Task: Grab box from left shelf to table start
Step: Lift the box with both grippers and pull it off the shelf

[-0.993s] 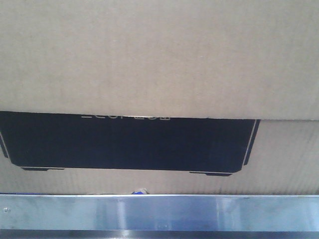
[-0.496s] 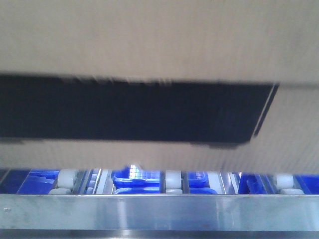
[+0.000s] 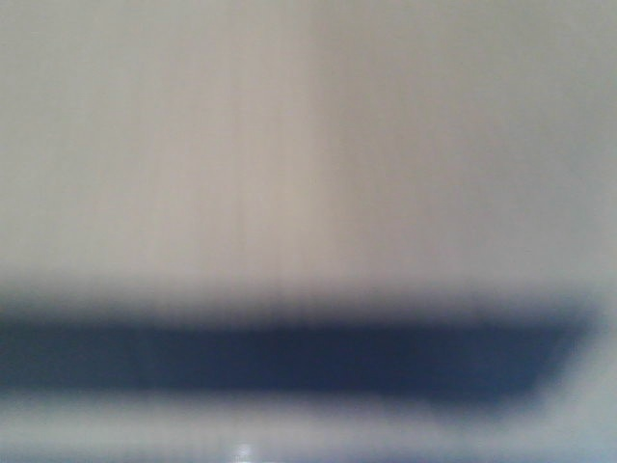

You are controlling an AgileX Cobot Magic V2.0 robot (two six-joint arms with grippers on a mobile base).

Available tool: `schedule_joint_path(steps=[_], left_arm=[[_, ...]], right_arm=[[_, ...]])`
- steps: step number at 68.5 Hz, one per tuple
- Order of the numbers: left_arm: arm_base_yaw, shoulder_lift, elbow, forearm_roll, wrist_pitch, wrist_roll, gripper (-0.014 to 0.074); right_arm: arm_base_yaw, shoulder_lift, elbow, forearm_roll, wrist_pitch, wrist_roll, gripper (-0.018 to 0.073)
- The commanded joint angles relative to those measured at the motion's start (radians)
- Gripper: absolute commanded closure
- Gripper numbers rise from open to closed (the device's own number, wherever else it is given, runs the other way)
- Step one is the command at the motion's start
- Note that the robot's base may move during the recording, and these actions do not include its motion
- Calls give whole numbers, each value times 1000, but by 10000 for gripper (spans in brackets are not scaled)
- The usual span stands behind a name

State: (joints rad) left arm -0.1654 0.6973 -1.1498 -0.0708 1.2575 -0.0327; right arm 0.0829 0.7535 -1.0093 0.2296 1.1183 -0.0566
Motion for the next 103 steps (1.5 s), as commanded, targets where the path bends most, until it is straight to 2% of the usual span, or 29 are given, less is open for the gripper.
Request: schedule_joint_path(steps=[1,29,49,64,103], left_arm=[[-1,-68,-1,-20,-140,-5,688],[-1,-288,28,-19,-173,-5,688],[-1,-404,28,-19,-238,-3,688],[-1,-447,28,-19,-293,-3,688],[-1,-450,28,-21,-296,-2,688]], right_arm=[[-5,-85,4,-15,-113,-18,502],[-5,-343,36,-13,-178,-18,502],[-5,-468,36,-2,-245,-30,502],[-5,-513,35,14,-286,-30,502],[-5,-529,35,16,-293,-30,502]])
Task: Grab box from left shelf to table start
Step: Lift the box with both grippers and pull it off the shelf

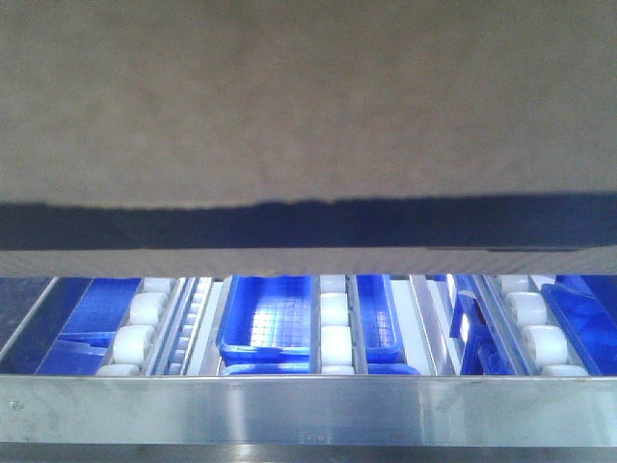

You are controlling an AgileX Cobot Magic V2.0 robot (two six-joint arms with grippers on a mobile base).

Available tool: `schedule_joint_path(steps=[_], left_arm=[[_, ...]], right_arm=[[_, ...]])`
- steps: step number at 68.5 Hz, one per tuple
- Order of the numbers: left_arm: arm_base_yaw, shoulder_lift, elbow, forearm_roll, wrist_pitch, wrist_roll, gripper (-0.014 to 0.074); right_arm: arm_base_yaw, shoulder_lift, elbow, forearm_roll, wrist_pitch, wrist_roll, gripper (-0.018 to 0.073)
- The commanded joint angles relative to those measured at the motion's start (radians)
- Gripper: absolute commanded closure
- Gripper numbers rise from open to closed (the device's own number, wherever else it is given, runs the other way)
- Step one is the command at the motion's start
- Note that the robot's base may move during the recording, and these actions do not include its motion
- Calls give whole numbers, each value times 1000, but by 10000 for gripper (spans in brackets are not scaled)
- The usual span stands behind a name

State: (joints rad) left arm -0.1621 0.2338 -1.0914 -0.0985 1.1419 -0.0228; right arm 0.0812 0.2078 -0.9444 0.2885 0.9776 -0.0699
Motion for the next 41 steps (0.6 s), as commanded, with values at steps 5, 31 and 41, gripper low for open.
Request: schedule_joint_path(steps=[5,31,41], left_arm=[[-4,13,-30,6,-178,-12,688],[-4,15,-30,6,-178,-12,688],[-4,15,-30,6,-178,-12,688]], right_arm=[[-3,17,-29,-43,-149,-16,502],[-3,17,-29,-43,-149,-16,502],[-3,17,-29,-43,-149,-16,502]])
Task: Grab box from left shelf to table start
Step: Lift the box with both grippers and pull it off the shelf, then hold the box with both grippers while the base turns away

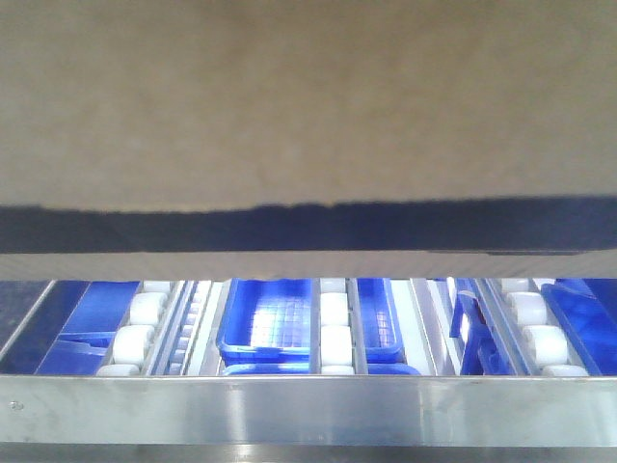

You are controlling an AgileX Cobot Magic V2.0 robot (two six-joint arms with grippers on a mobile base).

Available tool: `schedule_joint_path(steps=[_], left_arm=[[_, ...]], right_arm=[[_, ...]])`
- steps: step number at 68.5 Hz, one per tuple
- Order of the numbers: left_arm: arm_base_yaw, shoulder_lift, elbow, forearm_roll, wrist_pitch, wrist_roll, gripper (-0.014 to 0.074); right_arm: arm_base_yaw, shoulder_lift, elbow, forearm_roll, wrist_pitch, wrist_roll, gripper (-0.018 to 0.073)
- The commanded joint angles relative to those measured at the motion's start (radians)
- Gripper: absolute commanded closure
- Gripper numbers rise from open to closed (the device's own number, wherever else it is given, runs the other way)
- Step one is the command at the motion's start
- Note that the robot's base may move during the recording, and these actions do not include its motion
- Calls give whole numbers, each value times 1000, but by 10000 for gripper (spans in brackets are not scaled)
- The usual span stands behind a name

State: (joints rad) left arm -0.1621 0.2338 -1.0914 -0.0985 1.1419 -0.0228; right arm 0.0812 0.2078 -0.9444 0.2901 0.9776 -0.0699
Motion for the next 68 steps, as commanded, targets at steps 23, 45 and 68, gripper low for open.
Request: schedule_joint_path(steps=[23,45,68], left_arm=[[-4,15,-30,6,-178,-12,688],[-4,22,-10,6,-180,-12,688],[-4,22,155,6,-180,-12,688]], right_arm=[[-3,17,-29,-44,-149,-16,502],[-3,17,-29,-44,-149,-16,502],[-3,17,-29,-44,-149,-16,502]])
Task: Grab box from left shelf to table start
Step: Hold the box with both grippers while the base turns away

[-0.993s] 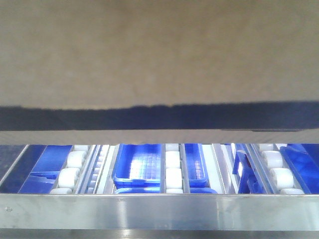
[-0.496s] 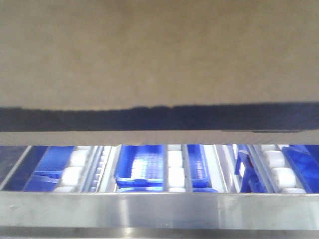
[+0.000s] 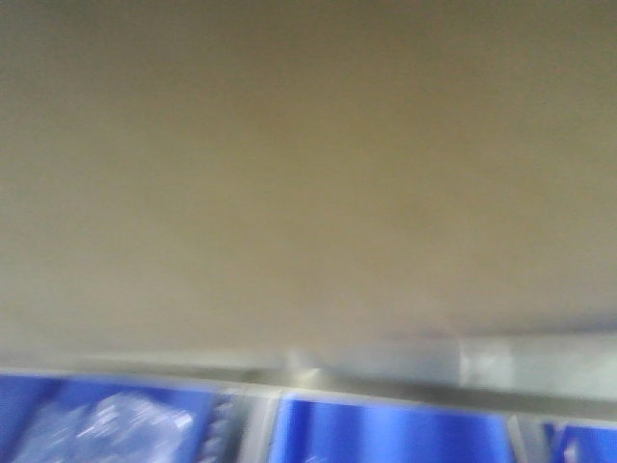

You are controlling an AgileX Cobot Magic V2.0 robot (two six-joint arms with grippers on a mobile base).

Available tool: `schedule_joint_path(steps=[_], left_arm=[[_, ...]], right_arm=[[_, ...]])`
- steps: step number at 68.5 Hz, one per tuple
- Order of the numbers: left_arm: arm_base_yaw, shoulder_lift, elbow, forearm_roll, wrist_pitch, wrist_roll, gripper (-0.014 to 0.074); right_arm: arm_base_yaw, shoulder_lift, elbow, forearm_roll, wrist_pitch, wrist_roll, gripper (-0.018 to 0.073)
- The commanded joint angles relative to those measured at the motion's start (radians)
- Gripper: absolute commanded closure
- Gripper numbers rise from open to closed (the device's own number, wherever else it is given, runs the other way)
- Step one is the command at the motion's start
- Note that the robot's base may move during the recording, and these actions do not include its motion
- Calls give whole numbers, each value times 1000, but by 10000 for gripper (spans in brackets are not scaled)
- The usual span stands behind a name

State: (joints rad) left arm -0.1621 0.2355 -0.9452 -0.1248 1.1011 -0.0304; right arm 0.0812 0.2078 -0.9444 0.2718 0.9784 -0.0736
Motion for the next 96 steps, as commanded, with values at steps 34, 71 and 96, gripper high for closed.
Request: schedule_joint_path(steps=[34,71,96], left_arm=[[-4,20,276,33,-139,-4,688],[-4,20,353,33,-137,-4,688],[-4,20,353,33,-137,-4,688]], right_arm=[[-3,17,-29,-26,-150,-13,502],[-3,17,-29,-26,-150,-13,502],[-3,17,-29,-26,-150,-13,502]])
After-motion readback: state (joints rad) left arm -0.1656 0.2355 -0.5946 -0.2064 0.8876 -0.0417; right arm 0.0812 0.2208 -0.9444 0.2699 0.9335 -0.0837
